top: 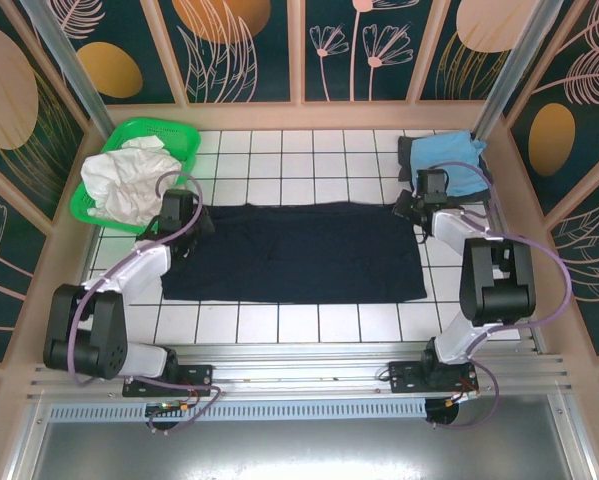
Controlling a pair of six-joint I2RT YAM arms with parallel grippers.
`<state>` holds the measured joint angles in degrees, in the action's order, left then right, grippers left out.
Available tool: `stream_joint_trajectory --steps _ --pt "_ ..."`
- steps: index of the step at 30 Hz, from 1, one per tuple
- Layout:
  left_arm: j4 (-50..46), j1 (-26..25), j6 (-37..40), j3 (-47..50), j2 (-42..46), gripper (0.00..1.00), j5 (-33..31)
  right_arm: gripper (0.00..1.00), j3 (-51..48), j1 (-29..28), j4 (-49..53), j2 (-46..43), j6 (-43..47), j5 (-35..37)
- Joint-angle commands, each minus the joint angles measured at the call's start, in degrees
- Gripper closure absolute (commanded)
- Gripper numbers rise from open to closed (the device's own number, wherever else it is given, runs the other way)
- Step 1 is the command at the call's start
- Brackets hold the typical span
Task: Fold and stack the t-shirts
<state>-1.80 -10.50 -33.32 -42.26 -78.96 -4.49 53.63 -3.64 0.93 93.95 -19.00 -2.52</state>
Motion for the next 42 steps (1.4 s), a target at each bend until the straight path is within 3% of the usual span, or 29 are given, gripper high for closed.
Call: stream_joint_trajectory --steps 1,16,21,27,35,42 --pt "3.23 -0.07 -2.67 3.53 4.02 1.0 -0.93 0.93 -4.83 2.01 -6.16 -3.85 -4.02 -6.43" --pt "0.67 -0.22 -4.94 13.56 15.66 1.0 -0.39 0.89 -14.7 3.3 -5.44 -12.43 -7.13 -5.8" --pt "-0.87 -3.33 -7.55 15.74 17.09 1.0 -2.88 0.81 -18.13 4.99 -7.89 -13.71 -9.34 -10.29" --pt "-2.28 -5.87 -9.91 18.11 17.81 1.0 -2.87 0.79 -20.03 5.56 -4.62 -20.43 -9.94 -8.16" --pt "-6.7 -5.9 -10.84 19.32 19.46 1.0 -5.74 0.63 -23.63 5.71 -5.49 -24.87 -12.15 -7.73" --pt "-7.25 -5.88 -10.81 19.91 19.81 1.0 -6.0 0.54 -23.68 5.66 -6.49 -20.56 -12.91 -9.43"
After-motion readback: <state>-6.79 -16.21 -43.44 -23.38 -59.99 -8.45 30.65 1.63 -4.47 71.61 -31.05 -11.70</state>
